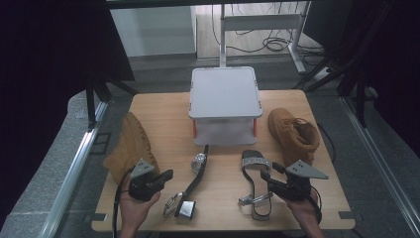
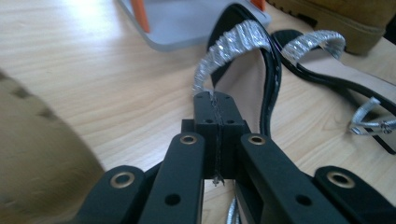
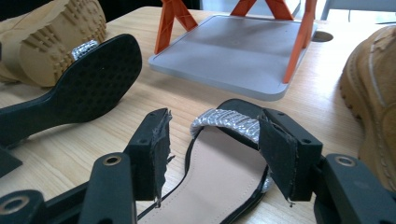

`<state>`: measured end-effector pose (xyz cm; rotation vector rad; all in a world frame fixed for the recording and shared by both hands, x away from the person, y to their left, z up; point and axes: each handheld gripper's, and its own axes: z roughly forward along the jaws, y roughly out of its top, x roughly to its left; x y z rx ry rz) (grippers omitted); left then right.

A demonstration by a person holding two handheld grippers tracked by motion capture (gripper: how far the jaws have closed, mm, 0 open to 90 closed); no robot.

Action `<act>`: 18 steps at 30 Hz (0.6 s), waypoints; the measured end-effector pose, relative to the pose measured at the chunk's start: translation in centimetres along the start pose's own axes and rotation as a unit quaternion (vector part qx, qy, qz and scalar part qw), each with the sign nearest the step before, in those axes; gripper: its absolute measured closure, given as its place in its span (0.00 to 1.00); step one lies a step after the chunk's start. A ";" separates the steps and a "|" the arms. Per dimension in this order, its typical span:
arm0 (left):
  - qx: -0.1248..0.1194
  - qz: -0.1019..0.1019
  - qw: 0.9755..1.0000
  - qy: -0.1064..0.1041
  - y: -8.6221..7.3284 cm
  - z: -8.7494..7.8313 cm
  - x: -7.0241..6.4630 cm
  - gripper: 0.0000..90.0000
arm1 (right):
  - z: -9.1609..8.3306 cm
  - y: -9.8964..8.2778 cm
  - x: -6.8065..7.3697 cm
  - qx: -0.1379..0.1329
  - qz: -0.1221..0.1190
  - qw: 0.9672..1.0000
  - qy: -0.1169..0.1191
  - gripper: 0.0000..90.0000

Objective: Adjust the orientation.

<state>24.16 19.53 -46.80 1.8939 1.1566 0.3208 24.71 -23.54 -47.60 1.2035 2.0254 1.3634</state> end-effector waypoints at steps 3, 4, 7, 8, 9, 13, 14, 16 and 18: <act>0.006 0.003 1.000 -0.007 0.0 0.4 -0.1 1.00 | 0.1 0.0 -0.2 0.001 0.004 1.000 -0.003 0.49; 0.012 0.007 1.000 -0.010 -0.1 0.8 -0.3 1.00 | 0.2 0.0 -0.3 0.002 0.005 1.000 -0.005 0.49; 0.018 0.008 1.000 -0.015 -0.1 1.1 -0.5 1.00 | 0.4 -0.2 -0.3 0.005 0.009 1.000 -0.004 0.49; 0.024 0.013 0.999 -0.021 -0.2 1.5 -0.8 1.00 | 0.5 -0.3 -0.3 0.010 0.008 1.000 -0.005 0.49; 0.027 0.017 0.999 -0.022 -0.2 1.7 -1.1 1.00 | 0.6 -0.4 -0.2 0.012 0.008 1.000 -0.004 0.49; 0.038 0.026 0.999 -0.027 -0.1 2.5 -1.8 1.00 | 0.7 -0.6 -0.2 0.016 0.004 1.000 -0.003 0.49; 0.038 0.026 0.999 -0.027 -0.1 2.5 -1.8 1.00 | 0.7 -0.6 -0.2 0.016 0.005 1.000 -0.003 0.49; 0.042 0.029 0.998 -0.030 -0.1 3.0 -2.0 1.00 | 0.5 -0.5 -0.3 0.014 0.006 1.000 -0.005 0.49; 0.043 0.029 0.998 -0.030 0.0 3.3 -2.0 1.00 | 0.3 -0.5 -0.5 0.013 0.008 1.000 -0.007 0.49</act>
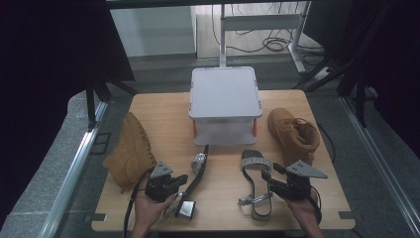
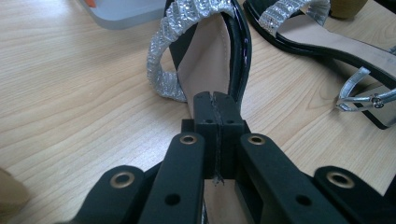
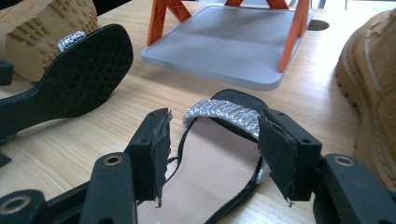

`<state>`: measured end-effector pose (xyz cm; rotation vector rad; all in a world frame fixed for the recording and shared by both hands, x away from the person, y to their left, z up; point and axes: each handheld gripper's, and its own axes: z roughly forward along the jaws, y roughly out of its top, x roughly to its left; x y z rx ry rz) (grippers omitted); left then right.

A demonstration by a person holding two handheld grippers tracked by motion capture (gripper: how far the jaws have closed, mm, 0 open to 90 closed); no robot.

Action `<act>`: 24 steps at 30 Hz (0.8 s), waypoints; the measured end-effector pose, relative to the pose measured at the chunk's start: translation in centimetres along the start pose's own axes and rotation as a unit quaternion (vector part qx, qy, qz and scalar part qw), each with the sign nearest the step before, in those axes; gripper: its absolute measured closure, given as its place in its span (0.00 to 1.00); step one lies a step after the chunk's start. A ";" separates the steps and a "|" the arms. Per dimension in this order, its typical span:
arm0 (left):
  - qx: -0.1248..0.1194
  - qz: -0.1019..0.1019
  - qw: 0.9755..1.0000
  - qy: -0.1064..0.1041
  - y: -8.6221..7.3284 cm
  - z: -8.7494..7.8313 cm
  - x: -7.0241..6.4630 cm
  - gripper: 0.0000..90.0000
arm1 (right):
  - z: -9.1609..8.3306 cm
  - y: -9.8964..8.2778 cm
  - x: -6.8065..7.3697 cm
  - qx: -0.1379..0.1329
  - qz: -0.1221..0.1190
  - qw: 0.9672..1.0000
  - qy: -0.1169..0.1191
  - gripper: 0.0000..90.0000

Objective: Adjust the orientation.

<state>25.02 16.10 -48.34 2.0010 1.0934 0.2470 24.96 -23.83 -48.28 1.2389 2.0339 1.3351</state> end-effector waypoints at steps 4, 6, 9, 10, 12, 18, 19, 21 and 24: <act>0.005 0.004 1.000 -0.004 0.3 0.7 0.0 1.00 | -0.4 -0.2 -0.1 0.001 0.003 1.000 -0.006 0.49; 0.010 0.009 1.000 -0.003 0.4 1.2 -0.1 1.00 | -0.4 -0.4 -0.1 0.003 0.002 1.000 -0.009 0.49; 0.015 0.010 1.000 -0.006 0.6 1.7 -0.1 1.00 | -0.5 -0.6 -0.2 0.006 0.003 1.000 -0.013 0.49; 0.014 0.009 1.000 -0.008 0.7 1.8 0.0 1.00 | -0.6 -0.8 -0.2 0.006 0.004 1.000 -0.015 0.49; 0.014 0.008 1.000 -0.011 0.9 2.0 0.1 1.00 | -0.8 -0.9 -0.1 0.008 0.005 1.000 -0.017 0.49; 0.026 0.024 0.999 -0.005 1.1 2.6 -0.3 1.00 | -1.5 -1.1 -0.3 0.003 0.009 1.000 -0.026 0.49; 0.026 0.024 0.999 -0.005 1.1 2.6 -0.3 1.00 | -1.5 -1.1 -0.3 0.003 0.009 1.000 -0.026 0.49; 0.026 0.022 0.999 -0.007 1.1 2.6 -0.3 1.00 | -1.7 -1.1 -0.4 0.002 0.009 1.000 -0.030 0.49; 0.025 0.024 0.999 -0.008 1.2 2.8 -0.4 1.00 | -1.8 -1.1 -0.5 0.002 0.010 0.999 -0.034 0.49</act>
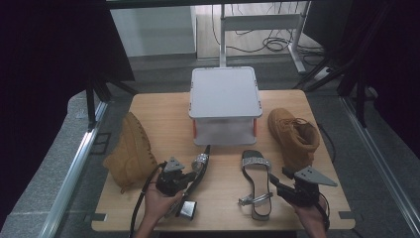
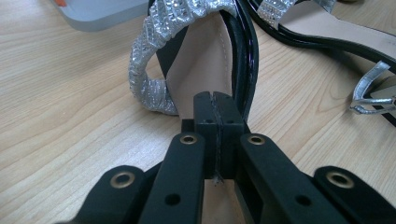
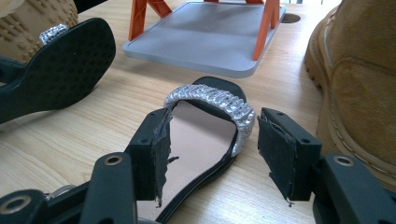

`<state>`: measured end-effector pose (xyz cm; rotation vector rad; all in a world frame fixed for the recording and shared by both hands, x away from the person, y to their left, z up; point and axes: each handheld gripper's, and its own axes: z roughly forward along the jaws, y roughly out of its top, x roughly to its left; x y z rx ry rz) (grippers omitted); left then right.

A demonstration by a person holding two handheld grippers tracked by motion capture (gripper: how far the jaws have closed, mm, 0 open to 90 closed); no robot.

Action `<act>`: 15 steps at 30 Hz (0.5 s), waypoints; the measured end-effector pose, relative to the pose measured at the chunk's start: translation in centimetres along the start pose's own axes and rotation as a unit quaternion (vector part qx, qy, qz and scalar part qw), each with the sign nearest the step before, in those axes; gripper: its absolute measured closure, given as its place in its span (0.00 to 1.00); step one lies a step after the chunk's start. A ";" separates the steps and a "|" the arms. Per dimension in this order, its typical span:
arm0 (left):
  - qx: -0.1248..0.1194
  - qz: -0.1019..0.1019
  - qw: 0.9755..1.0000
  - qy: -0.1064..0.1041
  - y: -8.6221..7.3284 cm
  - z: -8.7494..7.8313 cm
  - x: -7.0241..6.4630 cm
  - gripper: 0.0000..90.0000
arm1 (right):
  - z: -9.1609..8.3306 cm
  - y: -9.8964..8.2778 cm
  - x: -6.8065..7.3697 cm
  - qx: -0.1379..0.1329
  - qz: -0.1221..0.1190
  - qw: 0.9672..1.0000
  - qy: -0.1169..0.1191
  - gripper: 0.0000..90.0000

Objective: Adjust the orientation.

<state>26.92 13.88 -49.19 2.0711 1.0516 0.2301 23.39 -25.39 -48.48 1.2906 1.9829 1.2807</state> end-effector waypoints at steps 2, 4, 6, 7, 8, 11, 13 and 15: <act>0.000 0.003 1.000 -0.001 0.0 0.1 -0.2 1.00 | 0.1 -0.1 0.0 0.002 0.000 1.000 0.000 0.49; 0.001 0.005 1.000 -0.001 0.0 0.2 -0.4 1.00 | 0.3 -0.1 0.0 0.005 -0.002 1.000 0.002 0.49; 0.003 0.005 1.000 0.000 0.0 0.3 -0.5 1.00 | 0.4 -0.2 0.1 0.008 -0.003 1.000 0.003 0.49; 0.005 0.007 1.000 0.000 0.0 0.4 -0.6 1.00 | 0.5 -0.3 0.1 0.009 -0.004 1.000 0.003 0.49; 0.005 0.007 1.000 0.000 0.0 0.4 -0.6 1.00 | 0.5 -0.3 0.1 0.009 -0.004 1.000 0.003 0.49; 0.006 0.012 1.000 -0.010 -0.1 1.3 -1.4 1.00 | 0.6 -0.4 0.0 0.011 -0.002 1.000 0.002 0.49; 0.014 0.017 1.000 -0.012 -0.1 1.7 -1.8 1.00 | 0.6 -0.4 0.0 0.011 -0.002 1.000 0.002 0.49; 0.036 0.035 0.999 -0.001 -0.3 2.7 -2.6 1.00 | 0.5 -0.4 -0.1 0.010 0.000 1.000 0.001 0.49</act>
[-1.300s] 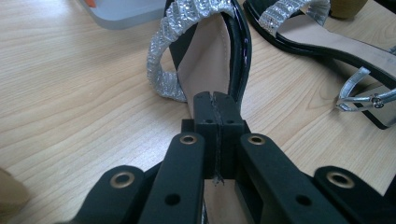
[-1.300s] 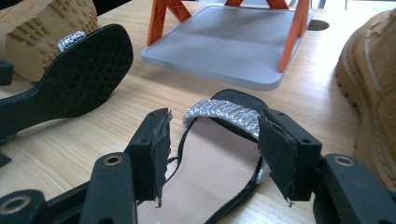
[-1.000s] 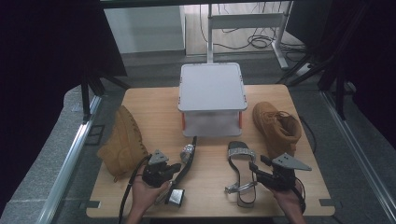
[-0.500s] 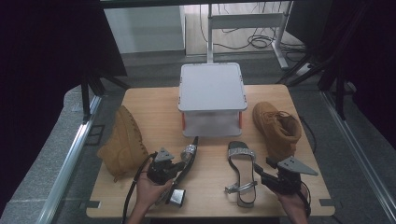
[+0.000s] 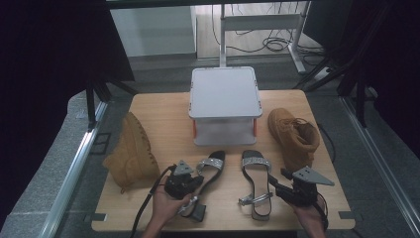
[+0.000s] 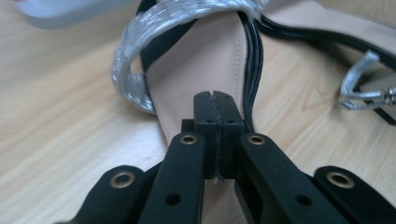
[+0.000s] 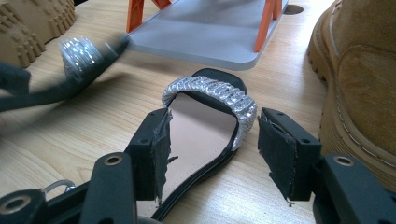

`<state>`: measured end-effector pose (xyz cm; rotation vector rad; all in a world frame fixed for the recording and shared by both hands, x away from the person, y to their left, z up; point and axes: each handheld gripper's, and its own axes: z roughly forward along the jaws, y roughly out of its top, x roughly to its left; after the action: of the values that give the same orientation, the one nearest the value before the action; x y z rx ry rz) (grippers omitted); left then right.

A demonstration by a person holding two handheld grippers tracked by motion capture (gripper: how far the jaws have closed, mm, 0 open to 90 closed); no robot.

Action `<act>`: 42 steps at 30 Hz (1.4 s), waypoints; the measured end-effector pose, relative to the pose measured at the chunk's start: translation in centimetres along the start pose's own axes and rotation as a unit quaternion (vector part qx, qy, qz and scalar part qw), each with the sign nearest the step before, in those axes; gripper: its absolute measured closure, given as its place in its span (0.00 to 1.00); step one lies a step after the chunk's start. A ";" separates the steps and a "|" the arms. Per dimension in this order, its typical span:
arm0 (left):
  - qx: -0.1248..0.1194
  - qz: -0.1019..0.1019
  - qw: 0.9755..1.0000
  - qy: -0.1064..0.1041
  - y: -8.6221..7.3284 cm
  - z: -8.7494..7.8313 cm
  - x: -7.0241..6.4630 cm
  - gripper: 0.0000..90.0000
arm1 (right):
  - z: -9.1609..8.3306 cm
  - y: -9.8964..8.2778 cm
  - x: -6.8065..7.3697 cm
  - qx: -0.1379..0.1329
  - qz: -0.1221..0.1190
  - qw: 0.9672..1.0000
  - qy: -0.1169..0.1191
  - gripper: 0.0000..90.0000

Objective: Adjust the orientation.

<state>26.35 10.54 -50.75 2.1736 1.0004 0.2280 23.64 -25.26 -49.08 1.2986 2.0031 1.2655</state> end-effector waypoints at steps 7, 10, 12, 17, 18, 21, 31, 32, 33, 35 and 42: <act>0.000 0.024 1.000 0.009 0.3 0.4 -1.5 1.00 | -0.1 -0.1 -0.2 0.000 0.003 1.000 -0.001 0.49; -0.010 0.020 1.000 0.005 0.4 0.0 -1.4 1.00 | 0.0 -0.1 -0.2 0.001 0.004 1.000 -0.001 0.49; -0.022 0.016 1.000 -0.002 0.6 -0.7 -1.5 1.00 | 0.0 -0.2 -0.4 0.001 0.004 1.000 -0.002 0.49; -0.039 0.035 0.998 -0.028 1.2 -1.8 -3.5 1.00 | 0.0 -0.2 -0.4 0.002 0.005 1.000 -0.003 0.49; -0.037 0.048 0.997 -0.042 1.4 -1.9 -4.5 1.00 | 0.0 -0.2 -0.4 0.002 0.004 1.000 -0.003 0.49; -0.032 0.056 0.996 -0.055 1.5 -1.7 -5.3 1.00 | 0.0 -0.2 -0.4 0.002 0.005 1.000 -0.004 0.49; 0.002 0.043 0.995 -0.085 0.9 -0.1 -5.8 1.00 | 0.0 -0.3 -0.6 0.003 0.005 1.000 -0.007 0.49; 0.004 0.042 0.995 -0.086 0.8 0.0 -5.8 1.00 | 0.0 -0.3 -0.6 0.004 0.006 1.000 -0.007 0.49; 0.005 0.039 0.995 -0.086 0.8 0.2 -5.8 1.00 | 0.1 -0.4 -0.6 0.004 0.007 1.000 -0.007 0.49; 0.008 0.038 0.995 -0.087 0.7 0.4 -5.9 1.00 | 0.1 -0.4 -0.5 0.005 0.006 1.000 -0.007 0.49; 0.013 0.042 0.995 -0.086 0.6 0.5 -6.0 1.00 | 0.2 -0.4 -0.3 0.007 0.003 1.000 -0.006 0.49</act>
<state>22.84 5.74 -49.89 2.2187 0.8220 0.0656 23.72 -25.51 -49.57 1.3166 2.0042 1.2453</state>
